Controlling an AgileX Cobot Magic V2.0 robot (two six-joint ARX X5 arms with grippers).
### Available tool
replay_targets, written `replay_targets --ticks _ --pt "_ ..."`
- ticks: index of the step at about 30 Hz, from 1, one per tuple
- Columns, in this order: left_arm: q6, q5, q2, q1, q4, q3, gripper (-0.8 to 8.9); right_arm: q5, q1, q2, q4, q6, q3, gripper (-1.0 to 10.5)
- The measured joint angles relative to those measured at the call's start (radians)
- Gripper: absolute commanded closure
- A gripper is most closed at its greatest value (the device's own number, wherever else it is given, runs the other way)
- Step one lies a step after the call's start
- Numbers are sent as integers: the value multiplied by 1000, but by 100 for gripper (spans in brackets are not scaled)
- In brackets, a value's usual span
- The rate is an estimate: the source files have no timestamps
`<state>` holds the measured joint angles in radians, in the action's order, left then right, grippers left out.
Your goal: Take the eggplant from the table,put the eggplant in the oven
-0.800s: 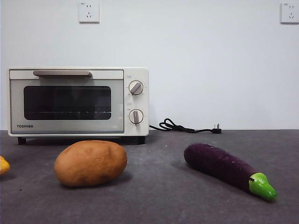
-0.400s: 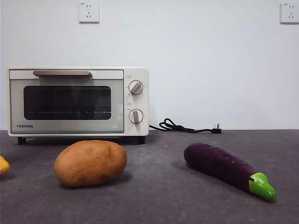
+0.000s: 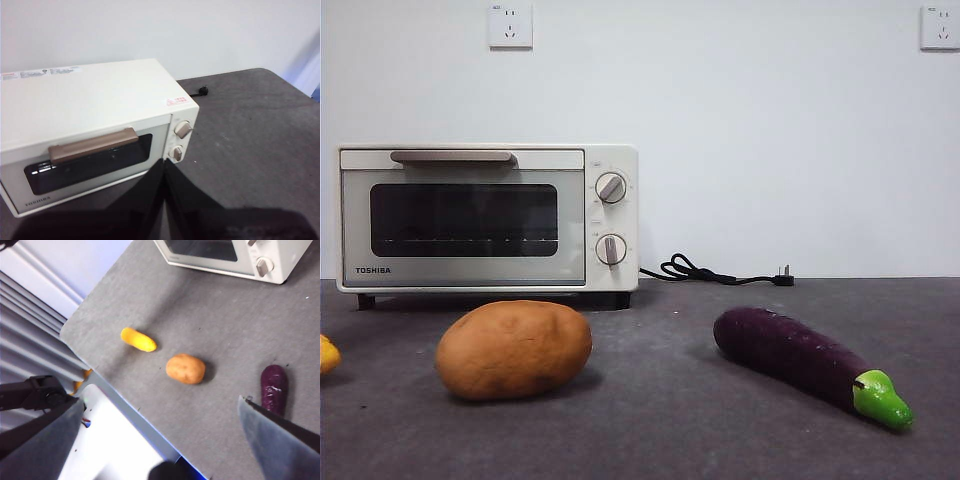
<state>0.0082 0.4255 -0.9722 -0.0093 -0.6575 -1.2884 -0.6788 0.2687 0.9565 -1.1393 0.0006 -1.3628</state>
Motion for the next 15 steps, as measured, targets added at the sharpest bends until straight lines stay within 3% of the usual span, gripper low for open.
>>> replay_targets --ticks 15 --pt "35 1 -320 54 219 0 819 0 13 9 -49 -1 0 379"
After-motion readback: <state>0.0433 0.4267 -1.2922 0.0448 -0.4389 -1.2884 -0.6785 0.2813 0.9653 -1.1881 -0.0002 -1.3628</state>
